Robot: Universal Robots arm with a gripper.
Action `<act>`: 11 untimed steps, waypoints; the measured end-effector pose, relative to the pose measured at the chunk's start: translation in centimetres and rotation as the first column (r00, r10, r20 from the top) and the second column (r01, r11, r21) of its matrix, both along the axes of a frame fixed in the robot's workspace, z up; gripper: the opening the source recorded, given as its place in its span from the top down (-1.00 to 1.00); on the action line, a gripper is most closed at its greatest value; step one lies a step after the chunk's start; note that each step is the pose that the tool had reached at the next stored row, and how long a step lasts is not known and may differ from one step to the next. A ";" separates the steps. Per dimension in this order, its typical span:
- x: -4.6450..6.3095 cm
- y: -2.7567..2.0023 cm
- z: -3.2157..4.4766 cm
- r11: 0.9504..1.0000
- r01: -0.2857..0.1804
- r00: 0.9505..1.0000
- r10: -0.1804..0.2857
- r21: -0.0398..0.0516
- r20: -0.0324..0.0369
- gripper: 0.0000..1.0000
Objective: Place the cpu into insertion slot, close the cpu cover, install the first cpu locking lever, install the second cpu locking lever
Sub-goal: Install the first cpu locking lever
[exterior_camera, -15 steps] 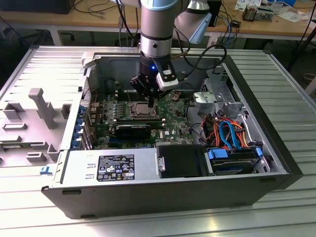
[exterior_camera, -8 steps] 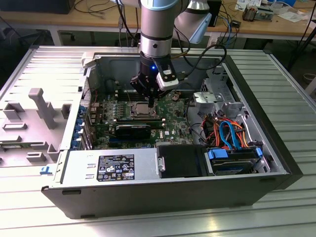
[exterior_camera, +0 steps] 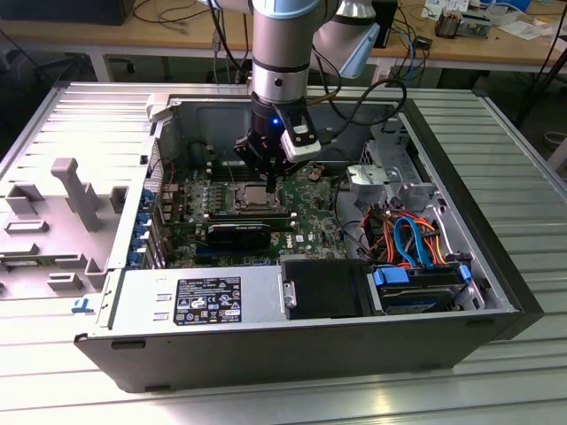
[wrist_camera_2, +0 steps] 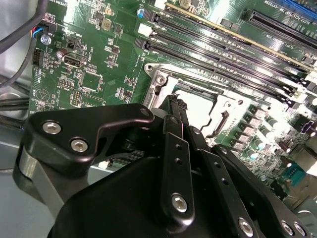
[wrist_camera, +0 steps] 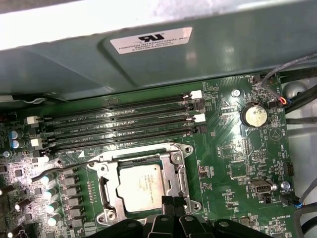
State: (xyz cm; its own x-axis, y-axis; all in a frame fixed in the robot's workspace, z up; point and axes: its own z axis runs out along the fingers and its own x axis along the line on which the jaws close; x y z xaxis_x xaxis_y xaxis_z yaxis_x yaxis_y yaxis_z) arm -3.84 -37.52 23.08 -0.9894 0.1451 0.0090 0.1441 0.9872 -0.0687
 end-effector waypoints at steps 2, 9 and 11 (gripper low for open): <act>0.0 0.00 0.00 1.000 -0.002 1.000 0.002 0.000 0.000 0.79; 0.0 0.00 0.00 1.000 -0.012 1.000 0.012 0.000 0.000 0.79; 0.0 0.00 0.00 1.000 -0.015 1.000 0.015 0.000 0.000 0.79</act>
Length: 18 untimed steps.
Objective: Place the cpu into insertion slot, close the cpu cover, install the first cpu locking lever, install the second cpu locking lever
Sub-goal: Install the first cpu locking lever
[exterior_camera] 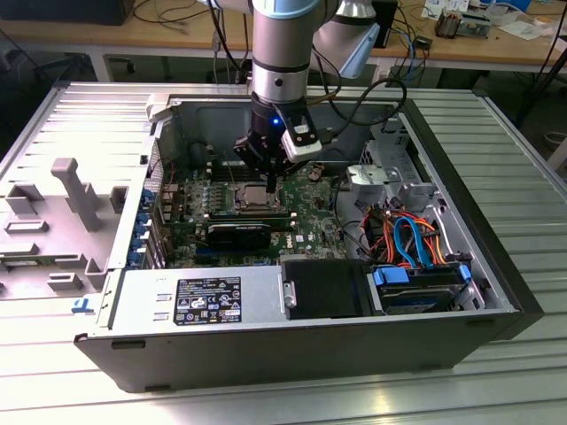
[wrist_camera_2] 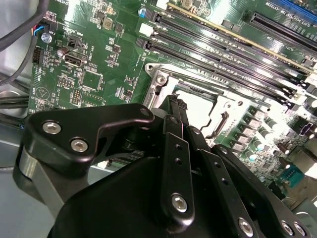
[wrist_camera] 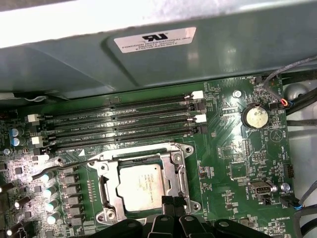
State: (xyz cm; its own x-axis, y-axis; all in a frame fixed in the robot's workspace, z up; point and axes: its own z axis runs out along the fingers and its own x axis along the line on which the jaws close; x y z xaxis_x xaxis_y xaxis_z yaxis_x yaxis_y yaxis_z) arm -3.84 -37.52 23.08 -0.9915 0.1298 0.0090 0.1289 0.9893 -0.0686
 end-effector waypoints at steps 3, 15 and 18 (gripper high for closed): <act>0.0 0.00 0.00 1.000 -0.004 1.000 0.004 0.000 0.000 0.79; 0.0 0.01 0.00 0.998 -0.066 0.998 0.066 0.019 0.001 0.79; 0.0 0.00 -0.01 0.993 -0.114 0.993 0.114 0.019 0.001 0.79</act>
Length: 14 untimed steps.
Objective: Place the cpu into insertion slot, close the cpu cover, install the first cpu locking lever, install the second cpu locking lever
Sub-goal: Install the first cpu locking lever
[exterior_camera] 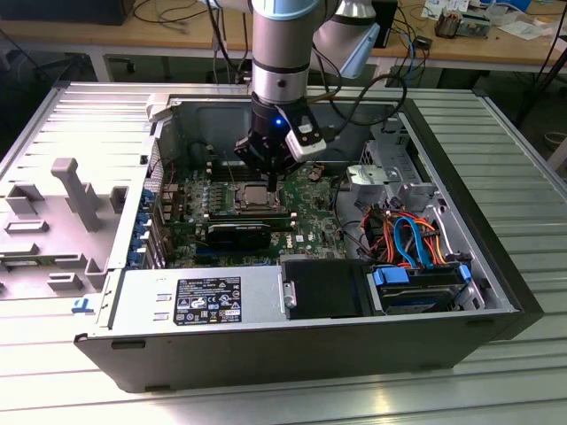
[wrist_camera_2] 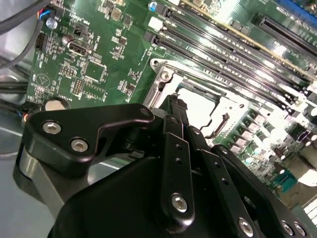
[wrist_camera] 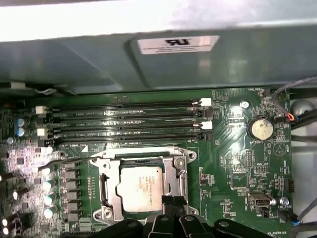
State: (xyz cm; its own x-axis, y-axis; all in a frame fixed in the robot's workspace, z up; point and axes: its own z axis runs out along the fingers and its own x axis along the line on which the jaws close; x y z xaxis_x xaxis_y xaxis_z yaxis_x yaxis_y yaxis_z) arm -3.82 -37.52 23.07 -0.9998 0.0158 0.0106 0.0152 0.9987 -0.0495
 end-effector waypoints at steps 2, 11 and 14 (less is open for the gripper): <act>0.0 0.00 0.00 1.000 -0.027 1.000 0.027 0.000 0.000 0.79; 0.0 0.00 0.08 0.999 -0.032 0.999 0.032 0.000 0.000 0.79; 0.0 0.00 0.11 0.999 -0.032 0.999 0.032 0.001 0.000 0.79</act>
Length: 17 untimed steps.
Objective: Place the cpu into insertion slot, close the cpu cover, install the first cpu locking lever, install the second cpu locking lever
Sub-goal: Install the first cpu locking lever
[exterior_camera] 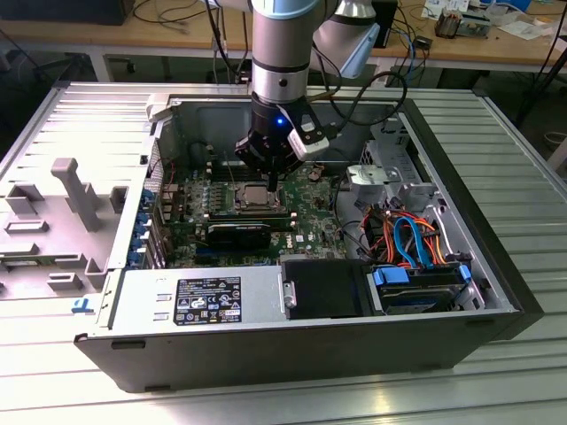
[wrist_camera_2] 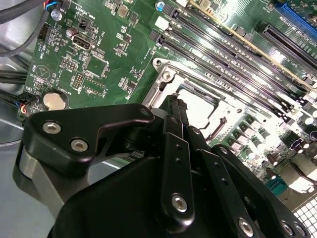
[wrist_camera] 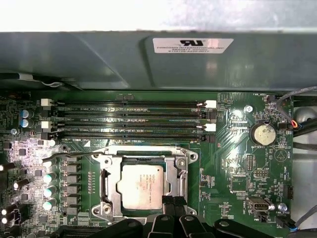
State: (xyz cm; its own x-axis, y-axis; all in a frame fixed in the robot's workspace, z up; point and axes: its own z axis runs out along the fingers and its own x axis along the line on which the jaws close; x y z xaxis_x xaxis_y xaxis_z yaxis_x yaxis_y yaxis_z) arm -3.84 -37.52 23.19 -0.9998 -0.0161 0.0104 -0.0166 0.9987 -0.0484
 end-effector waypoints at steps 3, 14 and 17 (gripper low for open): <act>-0.1 -0.02 0.03 1.000 0.000 1.000 0.000 0.000 0.000 0.79; -0.3 -0.03 0.19 1.000 0.000 1.000 0.000 0.001 0.000 0.79; -0.4 -0.03 0.19 1.000 0.000 1.000 0.000 0.000 0.000 0.79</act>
